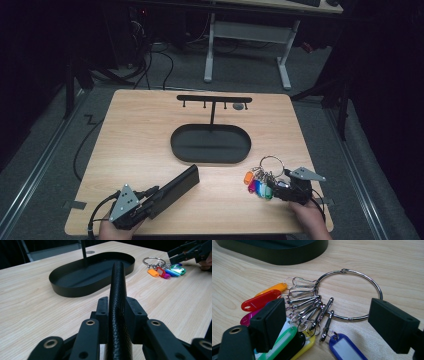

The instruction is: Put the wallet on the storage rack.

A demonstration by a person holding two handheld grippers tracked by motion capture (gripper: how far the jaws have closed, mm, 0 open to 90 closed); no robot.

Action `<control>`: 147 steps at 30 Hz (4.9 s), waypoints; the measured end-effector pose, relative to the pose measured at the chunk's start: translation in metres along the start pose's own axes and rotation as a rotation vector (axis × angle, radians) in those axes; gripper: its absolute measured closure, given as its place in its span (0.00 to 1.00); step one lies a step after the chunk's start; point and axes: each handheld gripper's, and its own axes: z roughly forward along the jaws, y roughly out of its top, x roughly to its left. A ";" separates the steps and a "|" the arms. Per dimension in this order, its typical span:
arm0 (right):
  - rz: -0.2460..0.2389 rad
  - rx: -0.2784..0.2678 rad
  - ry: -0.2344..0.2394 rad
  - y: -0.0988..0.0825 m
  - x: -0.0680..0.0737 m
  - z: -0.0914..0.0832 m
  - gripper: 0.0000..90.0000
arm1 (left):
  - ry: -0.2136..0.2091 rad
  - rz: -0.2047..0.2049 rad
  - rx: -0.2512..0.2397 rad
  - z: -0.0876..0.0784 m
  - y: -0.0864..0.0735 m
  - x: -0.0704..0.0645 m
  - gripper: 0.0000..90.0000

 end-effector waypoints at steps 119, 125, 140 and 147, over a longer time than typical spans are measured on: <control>0.017 0.026 0.045 -0.002 -0.003 -0.001 0.16 | -0.055 0.803 0.523 0.175 0.166 0.000 0.84; 0.025 0.025 0.043 -0.003 -0.003 -0.001 0.17 | -0.045 0.870 0.517 0.198 0.162 0.009 0.84; 0.025 0.033 0.054 -0.003 -0.003 0.000 0.17 | 0.020 0.944 0.503 0.238 0.141 0.014 0.85; 0.017 0.037 0.058 -0.003 -0.002 0.000 0.17 | 0.032 0.961 0.514 0.245 0.134 0.019 0.84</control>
